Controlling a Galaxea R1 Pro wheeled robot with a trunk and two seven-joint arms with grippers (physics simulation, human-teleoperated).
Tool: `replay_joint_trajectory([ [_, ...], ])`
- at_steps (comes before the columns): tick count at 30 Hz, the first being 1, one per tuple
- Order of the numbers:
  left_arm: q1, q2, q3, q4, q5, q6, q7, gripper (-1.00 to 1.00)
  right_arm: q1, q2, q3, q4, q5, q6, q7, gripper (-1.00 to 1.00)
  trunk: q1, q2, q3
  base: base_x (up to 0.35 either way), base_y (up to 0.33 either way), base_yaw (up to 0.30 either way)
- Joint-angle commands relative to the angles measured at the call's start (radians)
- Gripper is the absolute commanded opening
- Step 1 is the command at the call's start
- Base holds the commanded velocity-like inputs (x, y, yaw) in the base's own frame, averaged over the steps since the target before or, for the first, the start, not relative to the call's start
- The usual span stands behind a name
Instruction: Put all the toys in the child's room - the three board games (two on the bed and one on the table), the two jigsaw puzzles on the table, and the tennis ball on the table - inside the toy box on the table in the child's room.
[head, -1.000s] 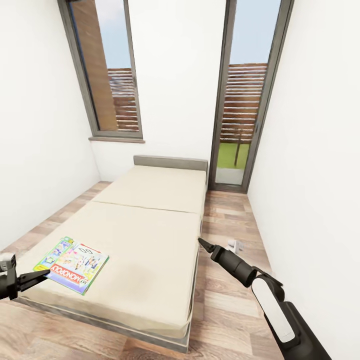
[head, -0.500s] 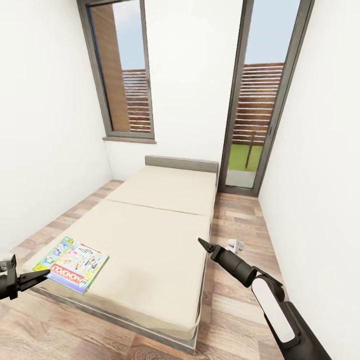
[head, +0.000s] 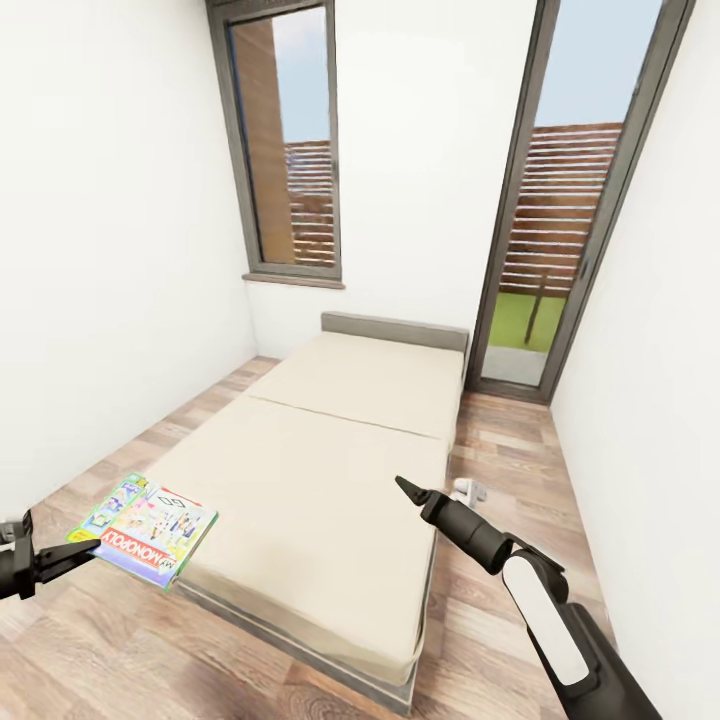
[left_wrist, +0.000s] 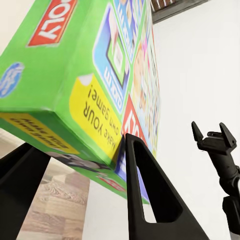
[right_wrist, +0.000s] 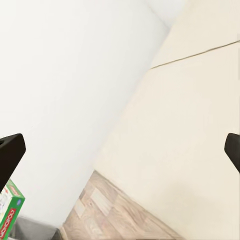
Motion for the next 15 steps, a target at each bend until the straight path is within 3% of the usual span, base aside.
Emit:
replay_joint_trajectory([
  [1,-0.001,0.0,0.0,0.0,-0.002,0.01,-0.005,-1.0,0.0,0.0,0.0,-0.001,-0.005,0.004,0.0,1.0,-0.004,0.006,0.002,0.0,0.0,0.288],
  [5,-0.001,0.0,0.0,0.0,-0.002,0.01,-0.005,-1.0,0.0,0.0,0.0,0.0,-0.002,0.003,0.0,1.0,-0.019,0.034,0.018,0.0,0.0,0.264],
  [8,-0.001,0.0,0.0,0.0,-0.002,0.01,-0.005,-1.0,0.0,0.002,0.0,0.001,0.044,0.002,0.0,1.0,-0.031,0.055,0.031,0.0,0.0,0.238],
  [12,-0.001,0.0,0.0,0.0,-0.002,0.01,-0.005,-1.0,0.0,0.032,-0.001,0.001,0.068,0.002,0.001,1.0,-0.046,0.083,0.048,0.0,0.0,0.231],
  [15,-0.001,0.0,0.0,-0.001,-0.002,0.01,-0.005,-1.0,0.0,0.041,-0.001,0.002,0.071,0.002,0.001,1.0,-0.058,0.104,0.061,0.0,0.0,0.228],
])
